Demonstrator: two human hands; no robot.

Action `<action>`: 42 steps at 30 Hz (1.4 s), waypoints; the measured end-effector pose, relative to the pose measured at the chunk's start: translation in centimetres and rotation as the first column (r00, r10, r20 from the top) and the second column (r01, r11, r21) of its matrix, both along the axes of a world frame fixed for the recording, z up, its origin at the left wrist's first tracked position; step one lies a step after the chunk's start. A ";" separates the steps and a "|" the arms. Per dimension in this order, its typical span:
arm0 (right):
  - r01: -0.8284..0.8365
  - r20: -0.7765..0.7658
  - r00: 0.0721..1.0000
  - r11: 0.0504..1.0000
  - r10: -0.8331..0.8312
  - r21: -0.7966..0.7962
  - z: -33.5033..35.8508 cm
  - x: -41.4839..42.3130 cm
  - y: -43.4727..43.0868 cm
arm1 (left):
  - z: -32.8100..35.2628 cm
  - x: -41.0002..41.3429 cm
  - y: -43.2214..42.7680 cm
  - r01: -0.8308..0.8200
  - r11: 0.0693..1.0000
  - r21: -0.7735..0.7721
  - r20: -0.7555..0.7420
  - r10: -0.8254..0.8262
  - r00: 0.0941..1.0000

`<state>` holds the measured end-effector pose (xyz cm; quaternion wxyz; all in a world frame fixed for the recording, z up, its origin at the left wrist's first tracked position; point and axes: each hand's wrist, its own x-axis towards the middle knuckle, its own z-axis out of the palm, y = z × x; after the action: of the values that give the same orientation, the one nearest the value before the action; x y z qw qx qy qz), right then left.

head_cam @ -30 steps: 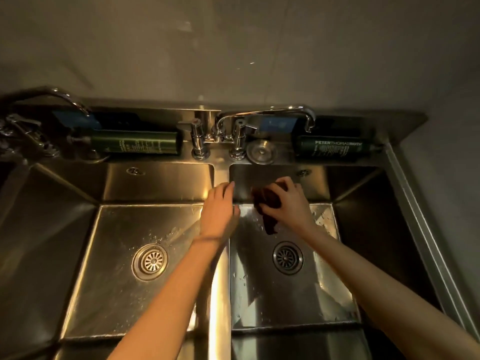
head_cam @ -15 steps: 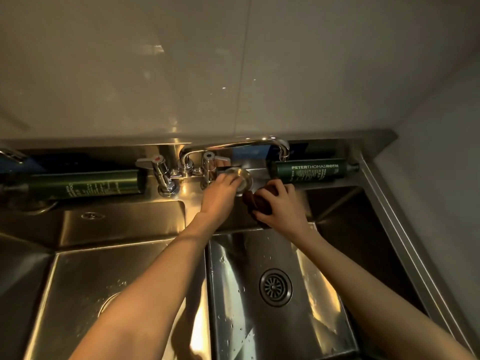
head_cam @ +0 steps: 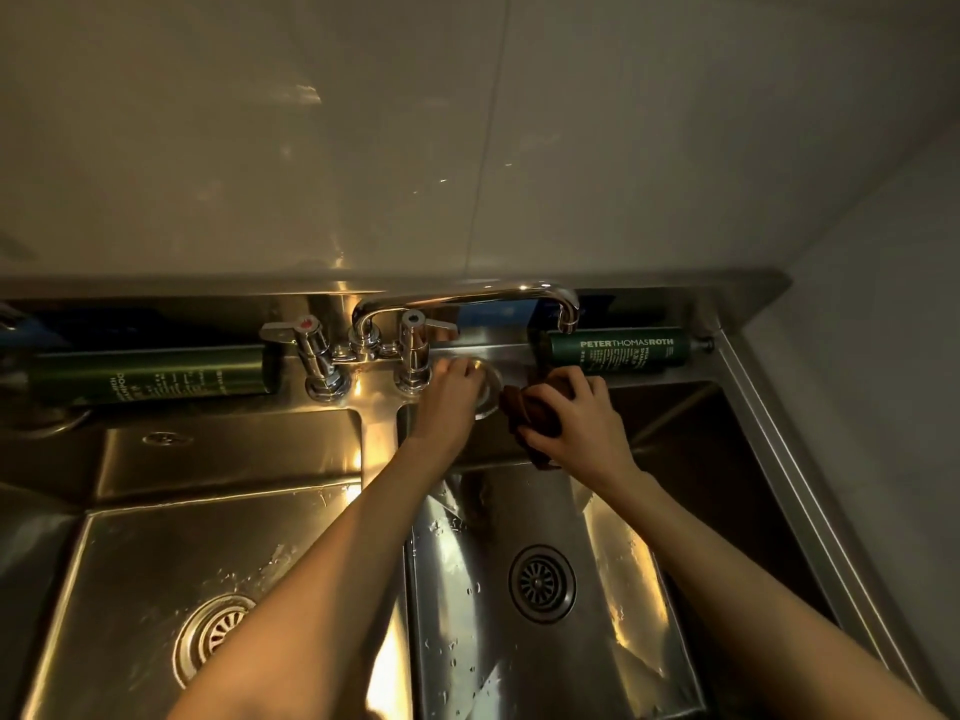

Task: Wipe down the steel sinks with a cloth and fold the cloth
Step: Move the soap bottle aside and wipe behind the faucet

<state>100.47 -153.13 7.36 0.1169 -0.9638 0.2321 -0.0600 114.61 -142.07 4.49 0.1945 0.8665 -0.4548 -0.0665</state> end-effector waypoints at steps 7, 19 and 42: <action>-0.052 0.160 0.986 0.998 0.047 0.026 0.5 1.6 0.9 | 1.0 -2.7 5.8 -0.125 0.972 -0.198 -0.085 0.110 0.990; 0.033 -0.081 0.996 0.998 -0.038 -0.062 -3.1 10.6 4.4 | -0.1 -2.7 11.5 -0.142 0.948 -0.286 -0.035 0.137 0.990; -0.098 -0.188 0.978 0.995 0.095 -0.009 -2.6 -1.4 2.5 | 1.8 -1.2 5.5 -0.022 0.995 -0.095 -0.037 0.019 0.999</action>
<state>99.07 -150.66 4.72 0.0884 -0.9763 0.1945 0.0344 113.38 -136.55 6.25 0.2446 0.8596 -0.4449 -0.0581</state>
